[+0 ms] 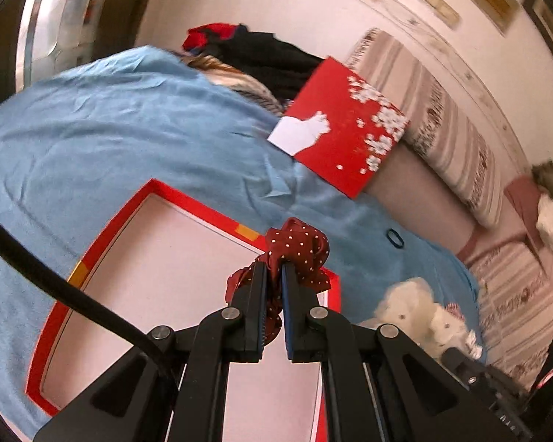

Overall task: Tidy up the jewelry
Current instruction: 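Carry both scrunchies into the red box while the left tool opens to release its scrunchie, then open the right tool to drop the white sheer scrunchie in the box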

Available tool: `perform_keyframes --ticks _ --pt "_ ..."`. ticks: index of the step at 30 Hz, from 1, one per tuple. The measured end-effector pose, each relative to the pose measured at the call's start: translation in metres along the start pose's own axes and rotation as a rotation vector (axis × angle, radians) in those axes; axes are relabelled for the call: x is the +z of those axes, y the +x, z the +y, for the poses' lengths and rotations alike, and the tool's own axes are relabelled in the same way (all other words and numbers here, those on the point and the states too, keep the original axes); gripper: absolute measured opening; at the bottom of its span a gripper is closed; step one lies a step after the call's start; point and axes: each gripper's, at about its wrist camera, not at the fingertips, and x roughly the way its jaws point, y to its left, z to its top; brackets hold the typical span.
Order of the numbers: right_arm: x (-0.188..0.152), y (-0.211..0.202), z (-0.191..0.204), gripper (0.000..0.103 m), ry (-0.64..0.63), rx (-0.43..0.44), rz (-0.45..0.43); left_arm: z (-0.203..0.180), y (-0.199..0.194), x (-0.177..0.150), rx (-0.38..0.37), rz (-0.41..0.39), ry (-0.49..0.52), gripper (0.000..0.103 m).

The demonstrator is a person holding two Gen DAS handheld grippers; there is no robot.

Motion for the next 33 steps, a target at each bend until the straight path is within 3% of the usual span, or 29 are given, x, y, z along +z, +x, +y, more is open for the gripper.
perform_keyframes --ticks 10,20,22,30,33 --pt "0.021 0.069 0.026 0.009 0.062 0.077 0.077 0.032 0.03 0.016 0.032 0.024 -0.117 0.007" --pt "0.022 0.127 0.007 0.01 0.098 -0.01 0.158 0.06 0.067 0.019 0.1 0.085 -0.217 0.008" --pt "0.022 0.131 0.005 0.013 0.104 -0.013 0.164 0.06 0.063 0.02 0.099 0.077 -0.217 0.011" --pt "0.019 0.136 0.004 0.016 0.096 0.009 0.18 0.047 0.04 0.023 0.143 0.013 -0.172 0.038" --pt "0.012 0.136 0.016 0.016 0.044 0.017 0.197 0.044 0.032 0.023 0.174 -0.014 -0.155 0.04"
